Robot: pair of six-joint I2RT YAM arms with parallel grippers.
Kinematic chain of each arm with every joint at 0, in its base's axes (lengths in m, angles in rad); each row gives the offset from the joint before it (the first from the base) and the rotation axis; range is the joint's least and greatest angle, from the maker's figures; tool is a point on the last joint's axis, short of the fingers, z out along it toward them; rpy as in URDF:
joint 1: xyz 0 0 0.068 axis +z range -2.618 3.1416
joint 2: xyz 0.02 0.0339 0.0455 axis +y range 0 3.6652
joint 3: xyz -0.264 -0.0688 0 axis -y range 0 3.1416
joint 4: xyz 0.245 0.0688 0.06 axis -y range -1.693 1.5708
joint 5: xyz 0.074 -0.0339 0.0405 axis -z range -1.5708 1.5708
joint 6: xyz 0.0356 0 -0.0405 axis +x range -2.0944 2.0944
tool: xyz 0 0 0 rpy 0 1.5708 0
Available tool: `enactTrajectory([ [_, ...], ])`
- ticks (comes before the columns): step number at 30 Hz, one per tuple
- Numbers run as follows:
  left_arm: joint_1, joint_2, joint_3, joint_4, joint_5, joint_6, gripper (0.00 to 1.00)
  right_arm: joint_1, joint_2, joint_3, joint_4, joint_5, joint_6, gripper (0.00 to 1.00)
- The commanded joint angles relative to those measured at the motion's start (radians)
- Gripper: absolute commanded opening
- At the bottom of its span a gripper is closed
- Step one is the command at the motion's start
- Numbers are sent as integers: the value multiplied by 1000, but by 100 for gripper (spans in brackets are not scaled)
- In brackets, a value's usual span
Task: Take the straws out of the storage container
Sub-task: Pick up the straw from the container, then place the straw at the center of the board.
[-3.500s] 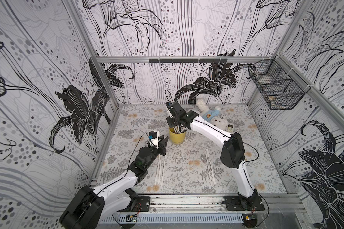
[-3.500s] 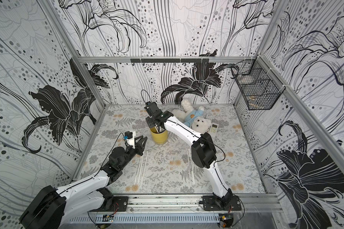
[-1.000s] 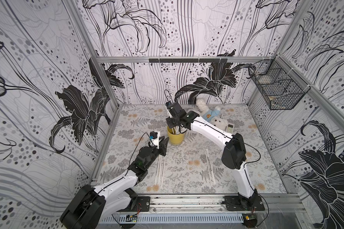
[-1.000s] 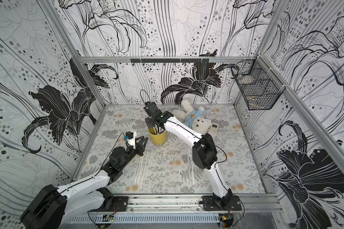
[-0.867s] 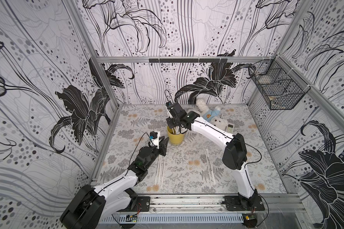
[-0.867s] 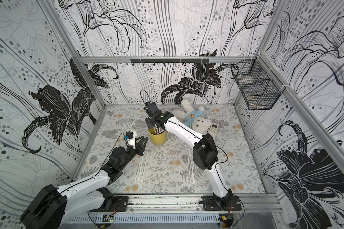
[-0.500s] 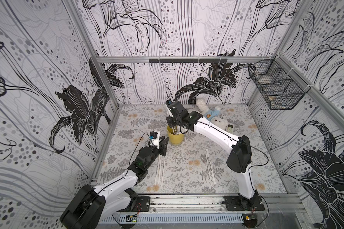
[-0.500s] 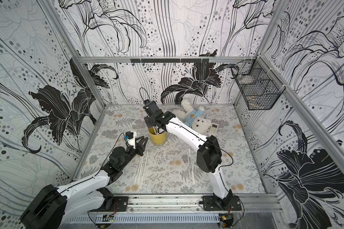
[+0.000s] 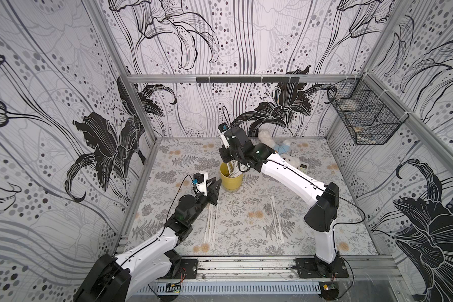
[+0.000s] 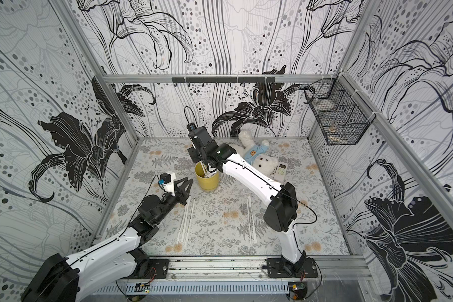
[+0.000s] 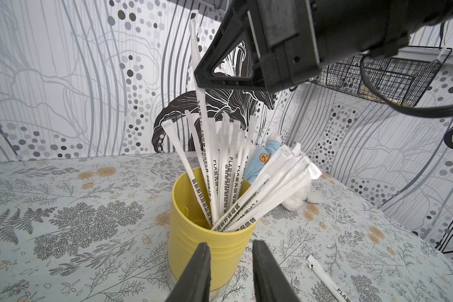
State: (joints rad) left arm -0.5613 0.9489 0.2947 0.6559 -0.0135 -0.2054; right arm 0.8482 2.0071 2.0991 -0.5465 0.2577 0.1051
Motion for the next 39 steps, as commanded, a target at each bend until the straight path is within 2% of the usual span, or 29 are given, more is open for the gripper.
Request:
enactTrajectory([
  [1,-3,-23,9,14,17,-8,32,17,-34,67,-7,58,-46,0],
  [9,-4,-43,8,16,28,-8,30,43,-57,187,-42,117,-93,0],
  [15,-14,-59,17,16,55,-8,28,46,-129,203,-67,28,-78,0],
  [20,-91,-48,47,27,87,25,27,46,-231,159,-171,-24,-47,0],
  [26,-250,53,84,129,174,81,29,0,-458,-102,-260,-90,50,0],
  [31,-352,174,84,279,229,126,29,-159,-645,-402,-296,-233,135,0],
  [35,-393,311,105,371,293,130,29,-289,-703,-636,-328,-350,156,0],
  [39,-410,458,117,509,377,90,29,-347,-697,-776,-333,-434,153,0],
])
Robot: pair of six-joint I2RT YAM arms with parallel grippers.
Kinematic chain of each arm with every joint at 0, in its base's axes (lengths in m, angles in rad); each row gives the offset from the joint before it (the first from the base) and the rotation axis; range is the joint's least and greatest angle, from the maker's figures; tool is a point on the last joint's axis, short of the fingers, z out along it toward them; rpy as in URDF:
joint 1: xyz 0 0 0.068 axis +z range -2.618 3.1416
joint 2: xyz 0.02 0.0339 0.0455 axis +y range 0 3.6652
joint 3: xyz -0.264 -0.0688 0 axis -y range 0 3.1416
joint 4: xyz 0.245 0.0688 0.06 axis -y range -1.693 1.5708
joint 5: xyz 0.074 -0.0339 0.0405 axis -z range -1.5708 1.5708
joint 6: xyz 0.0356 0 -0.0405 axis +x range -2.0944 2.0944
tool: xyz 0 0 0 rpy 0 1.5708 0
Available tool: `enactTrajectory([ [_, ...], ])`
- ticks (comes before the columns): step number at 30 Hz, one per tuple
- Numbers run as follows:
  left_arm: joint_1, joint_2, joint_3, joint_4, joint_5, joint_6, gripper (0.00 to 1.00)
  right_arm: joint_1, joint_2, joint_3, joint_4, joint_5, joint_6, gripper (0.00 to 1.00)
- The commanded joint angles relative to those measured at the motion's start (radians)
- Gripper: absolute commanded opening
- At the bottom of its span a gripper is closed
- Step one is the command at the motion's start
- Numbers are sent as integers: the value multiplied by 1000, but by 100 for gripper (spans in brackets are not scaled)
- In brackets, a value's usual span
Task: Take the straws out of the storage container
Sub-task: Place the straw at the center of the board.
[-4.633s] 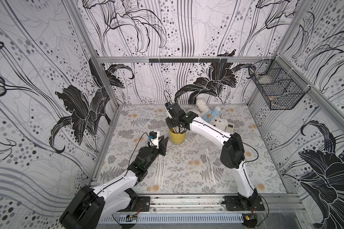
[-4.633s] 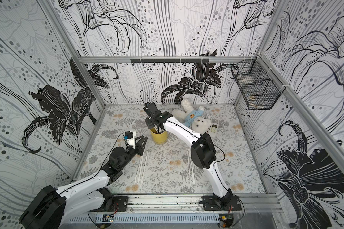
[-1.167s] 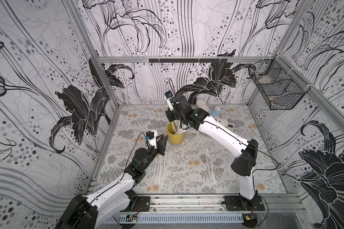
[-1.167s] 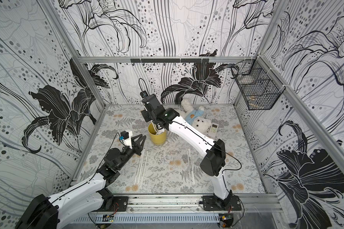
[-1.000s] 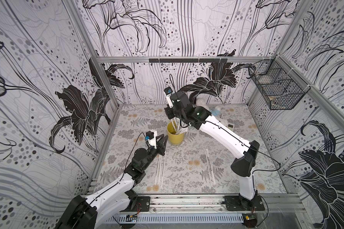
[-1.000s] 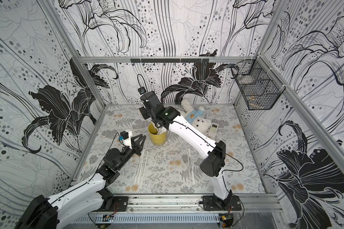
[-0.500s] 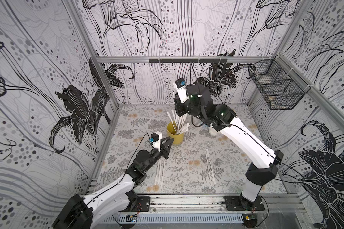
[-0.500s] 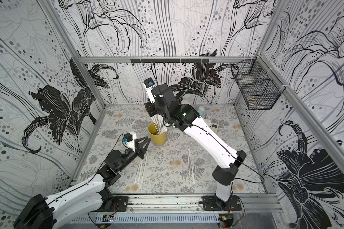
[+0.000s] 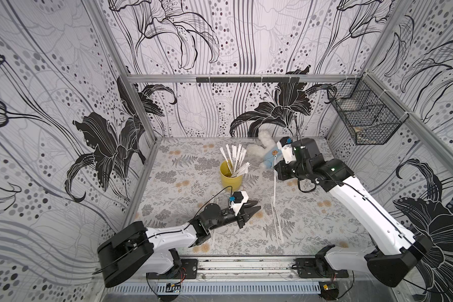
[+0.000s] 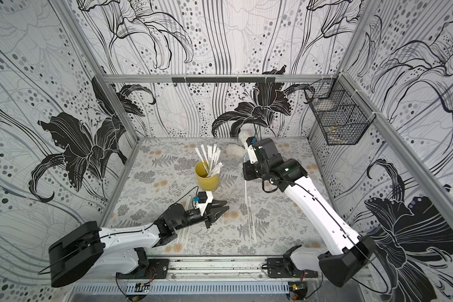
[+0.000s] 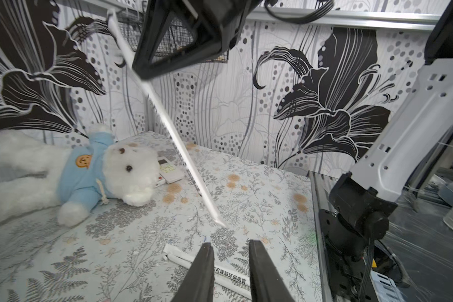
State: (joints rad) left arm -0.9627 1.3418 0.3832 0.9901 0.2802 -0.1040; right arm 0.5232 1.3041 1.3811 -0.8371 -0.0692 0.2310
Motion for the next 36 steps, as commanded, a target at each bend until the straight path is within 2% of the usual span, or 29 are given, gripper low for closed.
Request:
enactTrajectory([
  [1,-10,96,32,202,97,-28,29,-28,17,-77,-47,-110,24,0],
  [7,-15,247,37,339,116,-109,28,-85,103,-175,-51,-161,3,0],
  [17,-24,301,101,152,34,-61,27,-161,239,-228,-52,-151,-36,0],
  [36,-24,329,132,109,44,-52,27,-186,395,-215,-71,-159,-71,0],
])
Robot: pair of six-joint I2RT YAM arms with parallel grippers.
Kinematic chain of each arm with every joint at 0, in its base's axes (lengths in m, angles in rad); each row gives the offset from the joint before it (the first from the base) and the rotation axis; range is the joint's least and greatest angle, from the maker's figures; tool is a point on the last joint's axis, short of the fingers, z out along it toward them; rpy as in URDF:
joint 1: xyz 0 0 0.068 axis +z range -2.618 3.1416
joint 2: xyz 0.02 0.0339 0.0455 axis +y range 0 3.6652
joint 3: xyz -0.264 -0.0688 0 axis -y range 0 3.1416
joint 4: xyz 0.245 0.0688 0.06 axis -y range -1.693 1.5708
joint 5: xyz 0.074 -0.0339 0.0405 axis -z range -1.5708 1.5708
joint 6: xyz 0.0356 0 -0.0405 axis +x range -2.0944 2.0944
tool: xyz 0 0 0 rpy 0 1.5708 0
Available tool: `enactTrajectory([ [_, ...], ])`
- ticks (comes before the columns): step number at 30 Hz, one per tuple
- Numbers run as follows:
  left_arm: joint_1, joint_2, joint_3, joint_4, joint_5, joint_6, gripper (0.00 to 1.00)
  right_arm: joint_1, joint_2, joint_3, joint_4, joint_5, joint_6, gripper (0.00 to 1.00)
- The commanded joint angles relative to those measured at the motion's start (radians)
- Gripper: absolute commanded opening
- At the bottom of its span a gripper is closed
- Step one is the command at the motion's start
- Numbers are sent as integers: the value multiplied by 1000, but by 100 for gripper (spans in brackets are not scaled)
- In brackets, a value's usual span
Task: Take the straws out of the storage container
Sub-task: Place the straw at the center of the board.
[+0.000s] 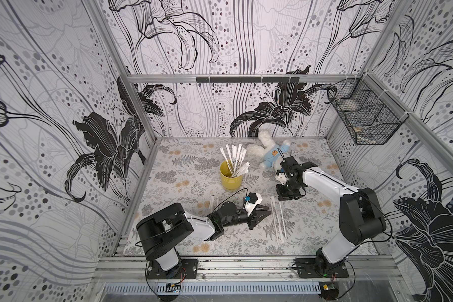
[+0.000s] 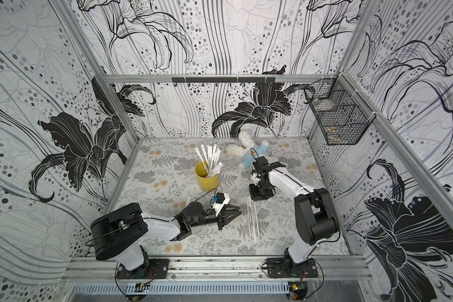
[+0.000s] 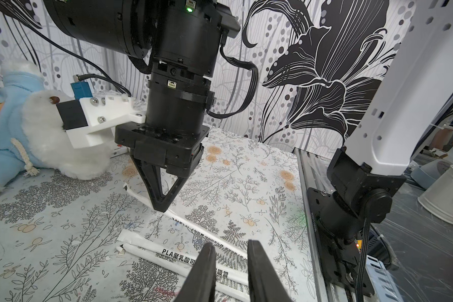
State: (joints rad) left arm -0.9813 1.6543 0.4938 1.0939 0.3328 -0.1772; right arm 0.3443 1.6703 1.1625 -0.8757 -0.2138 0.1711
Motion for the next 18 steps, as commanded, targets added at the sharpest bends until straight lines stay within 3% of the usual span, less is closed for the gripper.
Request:
enactTrajectory([
  [1,-5,19,25,0,-9,21,27,-7,32,2,-32,-16,-10,0],
  [9,-5,19,27,-2,-4,15,27,-18,55,-6,-28,-22,-4,1],
  [18,-5,10,26,-17,-6,19,27,-22,66,-3,-24,-27,-2,20],
])
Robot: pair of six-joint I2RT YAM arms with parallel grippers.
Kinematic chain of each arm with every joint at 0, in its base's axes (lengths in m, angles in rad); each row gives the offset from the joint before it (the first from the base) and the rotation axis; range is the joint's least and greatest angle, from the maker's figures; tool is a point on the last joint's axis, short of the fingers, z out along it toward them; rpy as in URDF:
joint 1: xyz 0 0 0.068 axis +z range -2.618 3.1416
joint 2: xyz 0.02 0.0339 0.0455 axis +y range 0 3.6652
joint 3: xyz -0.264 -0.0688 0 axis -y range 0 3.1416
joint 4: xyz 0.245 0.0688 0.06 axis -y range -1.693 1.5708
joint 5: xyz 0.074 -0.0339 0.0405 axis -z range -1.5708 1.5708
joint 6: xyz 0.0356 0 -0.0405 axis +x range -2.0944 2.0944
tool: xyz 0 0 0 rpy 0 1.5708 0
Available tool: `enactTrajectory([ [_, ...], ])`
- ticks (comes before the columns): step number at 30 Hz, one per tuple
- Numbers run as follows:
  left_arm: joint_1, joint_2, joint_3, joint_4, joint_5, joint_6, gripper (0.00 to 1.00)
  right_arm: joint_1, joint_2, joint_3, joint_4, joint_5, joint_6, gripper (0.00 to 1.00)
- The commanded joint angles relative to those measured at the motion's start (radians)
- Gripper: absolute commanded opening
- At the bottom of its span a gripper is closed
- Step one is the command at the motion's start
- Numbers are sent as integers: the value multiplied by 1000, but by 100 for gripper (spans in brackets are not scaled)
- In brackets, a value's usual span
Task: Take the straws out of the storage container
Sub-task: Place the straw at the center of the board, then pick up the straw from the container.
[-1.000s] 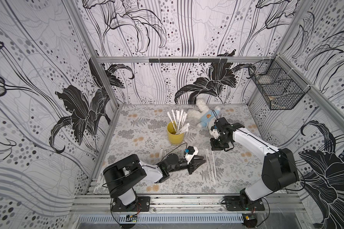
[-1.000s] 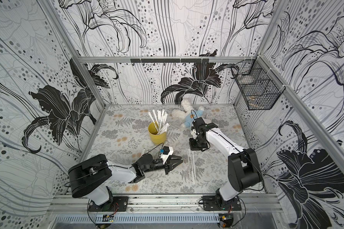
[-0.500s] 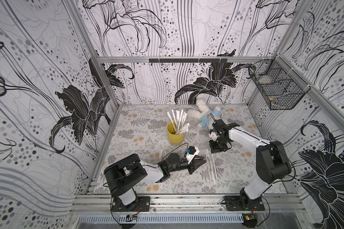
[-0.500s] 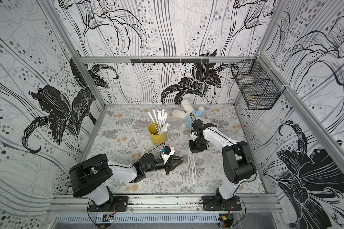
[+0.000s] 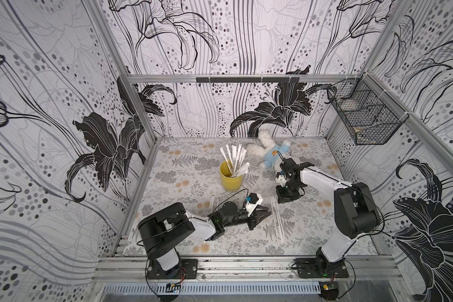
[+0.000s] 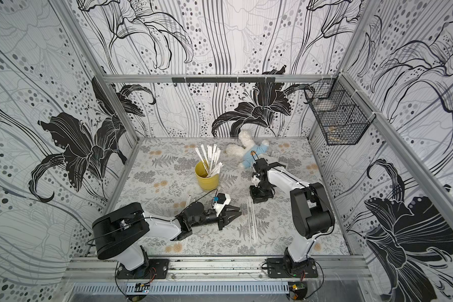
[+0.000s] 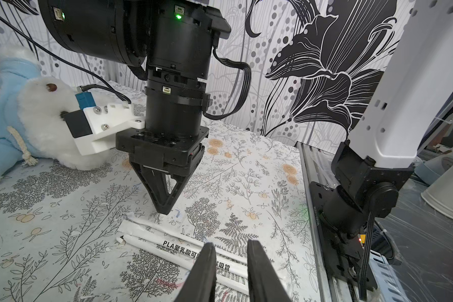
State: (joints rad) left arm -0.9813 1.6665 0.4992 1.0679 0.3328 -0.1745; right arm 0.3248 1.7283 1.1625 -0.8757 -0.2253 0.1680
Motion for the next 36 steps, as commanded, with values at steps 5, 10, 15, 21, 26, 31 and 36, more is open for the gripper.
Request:
enactTrajectory([
  [5,-5,-5,22,-1,-12,16,27,-3,-1,-9,-26,-14,3,21],
  [10,-5,-34,16,-15,-35,24,27,-3,-44,-3,-14,-17,14,21],
  [15,-5,-124,20,-104,-82,60,26,-3,-157,35,17,-1,48,22],
  [21,-4,-300,16,-248,-216,133,22,17,-349,54,136,12,79,29],
  [26,13,-421,54,-403,-367,205,22,88,-478,16,328,35,54,36],
  [31,125,-483,76,-472,-382,233,22,155,-522,-37,534,12,24,36],
  [36,255,-513,77,-483,-361,263,22,220,-506,-47,655,-23,-47,36],
])
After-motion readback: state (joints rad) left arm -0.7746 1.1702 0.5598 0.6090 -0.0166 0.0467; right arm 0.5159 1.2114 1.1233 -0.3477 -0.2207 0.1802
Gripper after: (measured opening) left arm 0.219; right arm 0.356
